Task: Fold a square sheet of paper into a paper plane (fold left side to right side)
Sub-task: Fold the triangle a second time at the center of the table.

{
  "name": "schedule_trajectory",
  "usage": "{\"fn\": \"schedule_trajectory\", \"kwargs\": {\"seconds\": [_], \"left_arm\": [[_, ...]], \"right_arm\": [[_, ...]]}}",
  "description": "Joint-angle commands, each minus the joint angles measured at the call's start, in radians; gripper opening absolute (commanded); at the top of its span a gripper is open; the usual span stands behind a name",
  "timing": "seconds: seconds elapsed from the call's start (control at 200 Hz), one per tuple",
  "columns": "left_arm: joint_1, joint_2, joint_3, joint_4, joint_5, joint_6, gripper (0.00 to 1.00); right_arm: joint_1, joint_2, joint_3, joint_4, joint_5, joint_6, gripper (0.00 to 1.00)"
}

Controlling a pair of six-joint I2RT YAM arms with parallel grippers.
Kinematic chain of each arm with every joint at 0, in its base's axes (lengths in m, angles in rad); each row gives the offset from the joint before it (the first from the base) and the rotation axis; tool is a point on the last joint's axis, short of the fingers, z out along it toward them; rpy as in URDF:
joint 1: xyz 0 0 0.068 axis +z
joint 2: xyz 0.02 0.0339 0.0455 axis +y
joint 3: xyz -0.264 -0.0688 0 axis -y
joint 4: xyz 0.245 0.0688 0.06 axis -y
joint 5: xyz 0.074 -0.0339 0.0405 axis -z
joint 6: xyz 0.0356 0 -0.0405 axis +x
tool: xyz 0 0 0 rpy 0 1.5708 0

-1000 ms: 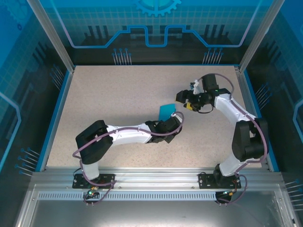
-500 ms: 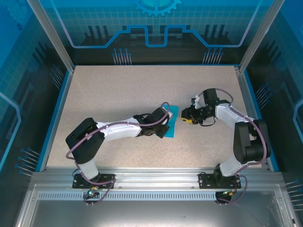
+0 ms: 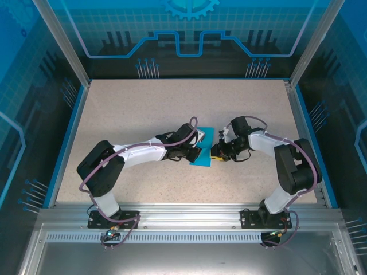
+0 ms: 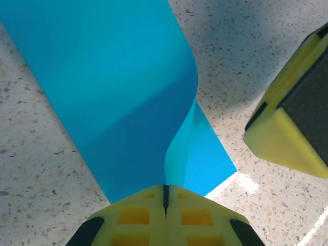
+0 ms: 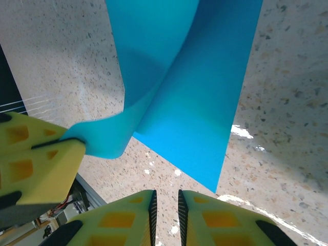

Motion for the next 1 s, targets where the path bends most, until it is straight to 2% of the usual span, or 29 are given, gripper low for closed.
{"fn": "schedule_trajectory", "kwargs": {"seconds": [0.0,0.315,0.78,0.85,0.995], "left_arm": [[0.010,-0.016,0.033,-0.001,0.040,-0.023,0.00],[0.029,-0.061,0.035,-0.054,0.020,-0.063,0.01],[0.047,-0.043,0.021,-0.066,0.011,-0.090,0.02],[0.047,-0.038,0.017,-0.052,0.032,-0.110,0.03],[0.047,-0.015,0.000,0.028,0.157,-0.181,0.03]], "right_arm": [[0.020,0.010,0.002,0.007,0.016,-0.004,0.21],[0.046,0.033,-0.020,0.049,0.033,0.024,0.21],[0.091,0.089,0.012,0.036,0.086,0.029,0.21],[0.093,0.094,0.013,0.030,0.094,0.027,0.21],[0.093,0.089,0.013,0.025,0.106,0.020,0.21]]}}
